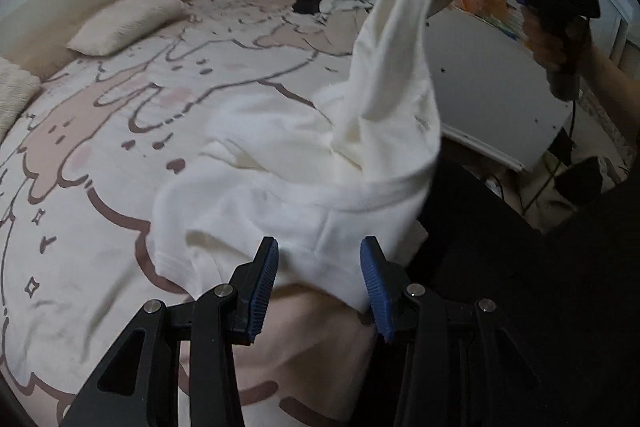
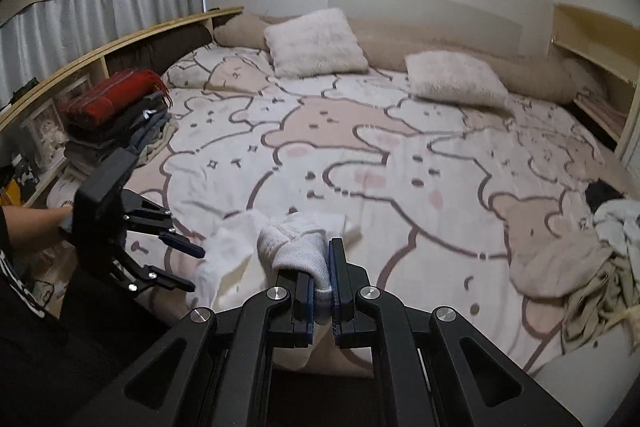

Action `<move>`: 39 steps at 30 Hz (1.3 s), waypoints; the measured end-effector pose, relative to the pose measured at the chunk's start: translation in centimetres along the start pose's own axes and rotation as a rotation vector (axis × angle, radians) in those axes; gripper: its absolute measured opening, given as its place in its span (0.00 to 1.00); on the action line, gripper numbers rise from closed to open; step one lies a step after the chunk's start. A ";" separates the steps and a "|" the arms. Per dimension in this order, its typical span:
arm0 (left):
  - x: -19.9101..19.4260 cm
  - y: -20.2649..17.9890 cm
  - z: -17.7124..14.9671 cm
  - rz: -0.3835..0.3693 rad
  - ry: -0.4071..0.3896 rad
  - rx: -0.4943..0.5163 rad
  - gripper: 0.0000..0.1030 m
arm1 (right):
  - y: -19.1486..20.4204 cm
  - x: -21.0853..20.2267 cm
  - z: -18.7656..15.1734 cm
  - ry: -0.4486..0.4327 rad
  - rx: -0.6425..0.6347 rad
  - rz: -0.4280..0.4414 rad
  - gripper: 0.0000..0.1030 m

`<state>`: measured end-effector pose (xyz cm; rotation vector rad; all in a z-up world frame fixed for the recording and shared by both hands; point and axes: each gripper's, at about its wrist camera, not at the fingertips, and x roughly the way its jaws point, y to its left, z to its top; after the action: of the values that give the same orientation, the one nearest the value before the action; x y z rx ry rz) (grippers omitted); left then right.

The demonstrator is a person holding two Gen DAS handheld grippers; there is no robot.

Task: Fold clothes
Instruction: 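Lower the T-shirt onto the bed and open the left tool, then grasp the T-shirt hem with the left tool while the right tool holds the shirt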

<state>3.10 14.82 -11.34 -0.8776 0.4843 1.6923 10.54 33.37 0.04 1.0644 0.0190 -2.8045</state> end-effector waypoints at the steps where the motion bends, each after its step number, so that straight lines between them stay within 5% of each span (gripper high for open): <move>1: 0.0 0.0 0.0 -0.002 0.003 -0.002 0.41 | -0.2 0.1 -0.3 0.008 0.007 0.003 0.06; 6: 0.2 0.0 1.6 -0.009 0.013 0.033 0.41 | -0.9 0.6 -0.2 0.021 0.029 0.024 0.06; 10: 2.5 -0.4 1.9 -0.029 0.089 0.126 0.59 | -0.6 1.2 -0.3 0.030 0.018 0.050 0.06; 14: 4.2 -0.6 1.3 -0.010 0.151 0.171 0.59 | -0.4 1.3 -0.1 0.023 0.017 0.074 0.06; 16: 4.3 -0.5 1.2 -0.024 0.156 0.158 0.33 | -0.3 1.3 -0.1 0.023 0.017 0.082 0.06; 19: 3.8 -0.1 1.3 -0.047 0.139 0.112 0.20 | -0.3 1.5 -0.2 0.027 0.022 0.089 0.06; 28: 1.3 0.8 1.7 -0.079 0.089 -0.027 0.09 | -0.5 1.3 -0.3 0.020 0.030 0.096 0.06; 34: -0.9 0.9 2.5 0.052 0.028 -0.053 0.06 | -0.2 1.0 0.4 0.005 0.018 0.043 0.06; 39: -5.9 2.4 5.2 0.296 -0.115 -0.067 0.06 | -0.3 0.6 3.4 -0.020 -0.045 -0.067 0.06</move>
<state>-0.07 13.93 -3.81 -0.7785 0.4999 2.0272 7.78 33.33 2.15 1.0447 0.1178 -2.8595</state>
